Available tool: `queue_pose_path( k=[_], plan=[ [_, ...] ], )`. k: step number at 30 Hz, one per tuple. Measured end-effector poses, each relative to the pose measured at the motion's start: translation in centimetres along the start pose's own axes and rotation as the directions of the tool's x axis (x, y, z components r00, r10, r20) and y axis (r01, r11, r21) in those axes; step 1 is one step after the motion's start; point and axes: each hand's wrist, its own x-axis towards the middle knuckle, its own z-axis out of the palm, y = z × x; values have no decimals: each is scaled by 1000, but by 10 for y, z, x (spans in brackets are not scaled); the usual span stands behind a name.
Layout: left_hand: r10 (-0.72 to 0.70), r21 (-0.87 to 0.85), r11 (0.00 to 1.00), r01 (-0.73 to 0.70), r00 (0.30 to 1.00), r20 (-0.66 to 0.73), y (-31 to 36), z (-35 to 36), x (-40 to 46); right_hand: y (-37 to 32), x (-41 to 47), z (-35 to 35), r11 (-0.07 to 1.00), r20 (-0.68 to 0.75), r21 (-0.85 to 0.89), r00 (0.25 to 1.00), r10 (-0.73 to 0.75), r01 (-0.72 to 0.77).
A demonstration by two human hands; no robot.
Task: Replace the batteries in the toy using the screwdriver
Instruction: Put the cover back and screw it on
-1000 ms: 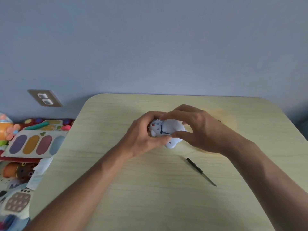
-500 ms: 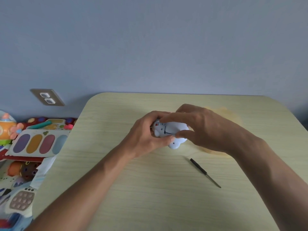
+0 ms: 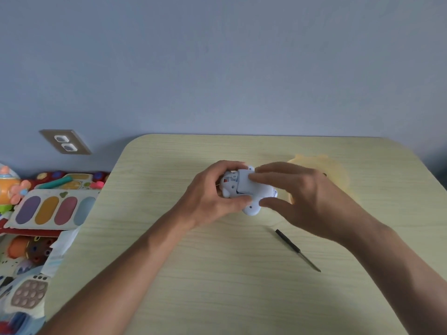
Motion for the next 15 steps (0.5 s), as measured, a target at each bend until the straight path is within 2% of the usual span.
queue_pose_path(
  k=[4, 15],
  plan=[
    [10, -16, 1000, -10, 1000, 9, -2, 0, 1, -7, -8, 4, 999, -60, -33, 998, -26, 24],
    [29, -20, 999, -29, 1000, 10, -4, 0, 0, -15, -6, 7, 995, -102, -93, 994, -50, 41]
  ],
)
